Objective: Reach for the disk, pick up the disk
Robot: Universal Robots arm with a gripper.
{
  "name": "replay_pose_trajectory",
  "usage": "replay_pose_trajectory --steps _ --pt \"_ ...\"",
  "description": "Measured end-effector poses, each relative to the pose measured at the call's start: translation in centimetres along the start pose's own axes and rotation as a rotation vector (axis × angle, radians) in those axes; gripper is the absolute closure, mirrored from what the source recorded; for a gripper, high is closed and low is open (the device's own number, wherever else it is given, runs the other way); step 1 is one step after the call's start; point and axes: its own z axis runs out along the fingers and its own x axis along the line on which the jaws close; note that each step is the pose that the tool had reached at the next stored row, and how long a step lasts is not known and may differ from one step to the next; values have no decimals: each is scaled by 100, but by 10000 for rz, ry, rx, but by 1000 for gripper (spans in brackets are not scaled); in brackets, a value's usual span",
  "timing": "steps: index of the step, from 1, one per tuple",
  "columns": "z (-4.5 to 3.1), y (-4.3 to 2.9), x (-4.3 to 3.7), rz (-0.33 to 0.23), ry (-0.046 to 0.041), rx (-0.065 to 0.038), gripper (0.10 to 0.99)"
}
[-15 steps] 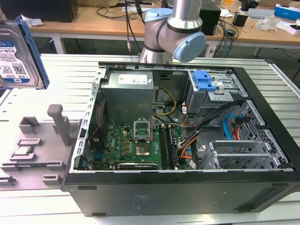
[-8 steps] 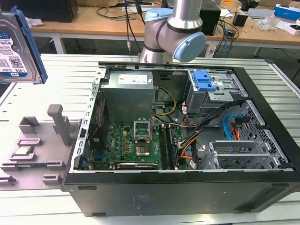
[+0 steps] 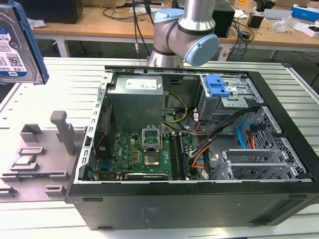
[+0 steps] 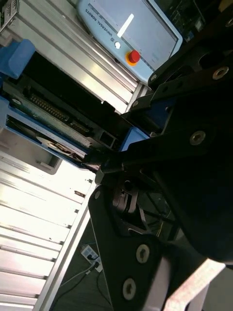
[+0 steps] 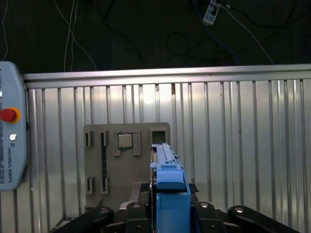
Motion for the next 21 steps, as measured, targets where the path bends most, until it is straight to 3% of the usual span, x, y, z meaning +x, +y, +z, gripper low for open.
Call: replay_pose_trajectory --steps 7,21 --pt "-175 -5 2 0 1 -11 718" --pt "-428 -8 5 0 1 -19 718"
